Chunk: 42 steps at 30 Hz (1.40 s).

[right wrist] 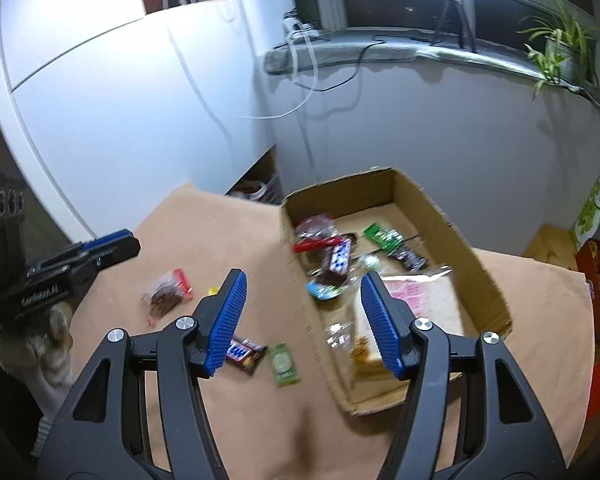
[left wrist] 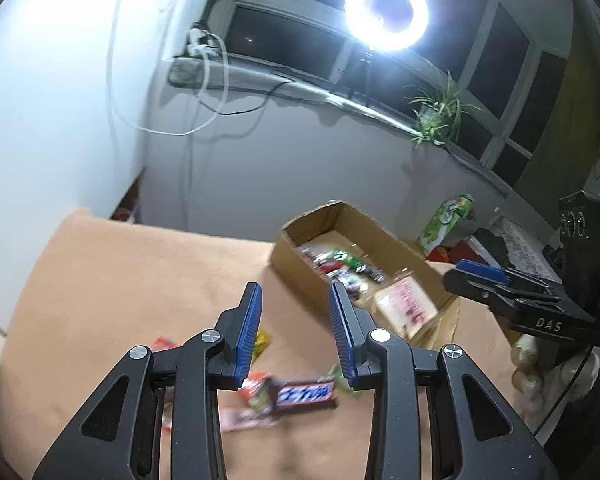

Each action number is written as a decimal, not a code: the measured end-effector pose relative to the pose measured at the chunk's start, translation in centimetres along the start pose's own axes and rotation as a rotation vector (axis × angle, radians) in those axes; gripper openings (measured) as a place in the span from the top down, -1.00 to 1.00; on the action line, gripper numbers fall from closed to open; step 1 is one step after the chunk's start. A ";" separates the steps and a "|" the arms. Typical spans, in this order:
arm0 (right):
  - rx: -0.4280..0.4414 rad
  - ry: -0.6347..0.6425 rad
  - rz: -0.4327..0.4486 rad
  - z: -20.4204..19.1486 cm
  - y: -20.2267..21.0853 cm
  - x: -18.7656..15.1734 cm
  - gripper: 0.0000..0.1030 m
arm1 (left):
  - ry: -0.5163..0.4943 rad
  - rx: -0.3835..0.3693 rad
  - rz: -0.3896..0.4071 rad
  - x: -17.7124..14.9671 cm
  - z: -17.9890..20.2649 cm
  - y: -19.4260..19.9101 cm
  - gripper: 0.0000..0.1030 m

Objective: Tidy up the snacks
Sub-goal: 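Grasp the blue-white chocolate bar with the right tool while the left tool grasps another jerky bag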

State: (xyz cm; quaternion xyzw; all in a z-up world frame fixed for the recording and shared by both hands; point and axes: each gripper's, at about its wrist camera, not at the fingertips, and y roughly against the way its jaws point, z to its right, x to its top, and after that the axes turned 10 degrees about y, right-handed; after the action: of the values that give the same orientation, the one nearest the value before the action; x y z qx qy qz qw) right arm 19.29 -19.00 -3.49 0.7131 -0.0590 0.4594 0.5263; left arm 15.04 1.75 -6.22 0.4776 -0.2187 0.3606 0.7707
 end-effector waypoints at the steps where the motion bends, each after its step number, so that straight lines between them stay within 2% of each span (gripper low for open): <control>1: 0.007 0.017 -0.006 -0.6 0.0 -0.2 -0.21 | 0.003 0.008 0.002 -0.2 -0.5 0.4 0.35; 8: 0.051 0.077 -0.051 -3.4 -1.4 -1.0 -0.21 | 0.064 0.069 0.016 -1.4 -5.3 2.9 0.35; 16: 0.092 0.177 -0.139 -6.7 -4.4 -2.1 -0.21 | 0.122 0.109 -0.013 -2.8 -8.7 3.4 0.34; 19: 0.093 0.218 -0.180 -7.7 -5.8 -2.7 -0.21 | 0.125 0.113 -0.031 -3.3 -9.0 2.9 0.16; 23: 0.079 0.292 -0.236 -9.3 -7.5 -3.6 -0.22 | 0.117 0.111 -0.070 -4.0 -9.0 1.7 0.15; 26: 0.039 0.379 -0.282 -10.3 -8.8 -4.3 -0.33 | 0.104 0.115 -0.103 -4.6 -9.0 0.7 0.06; 32: 0.029 0.441 -0.336 -10.9 -10.7 -5.1 -0.35 | 0.071 0.121 -0.151 -5.2 -8.9 -0.8 0.05; 42: 0.024 0.447 -0.378 -10.8 -13.0 -5.1 -0.36 | 0.025 0.165 -0.189 -5.3 -9.1 -3.3 0.05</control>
State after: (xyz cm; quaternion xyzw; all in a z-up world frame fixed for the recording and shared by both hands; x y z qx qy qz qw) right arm 17.36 -6.60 -15.93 0.5987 0.1977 0.4994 0.5942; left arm 14.09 7.15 -15.80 0.5533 -0.1327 0.3090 0.7621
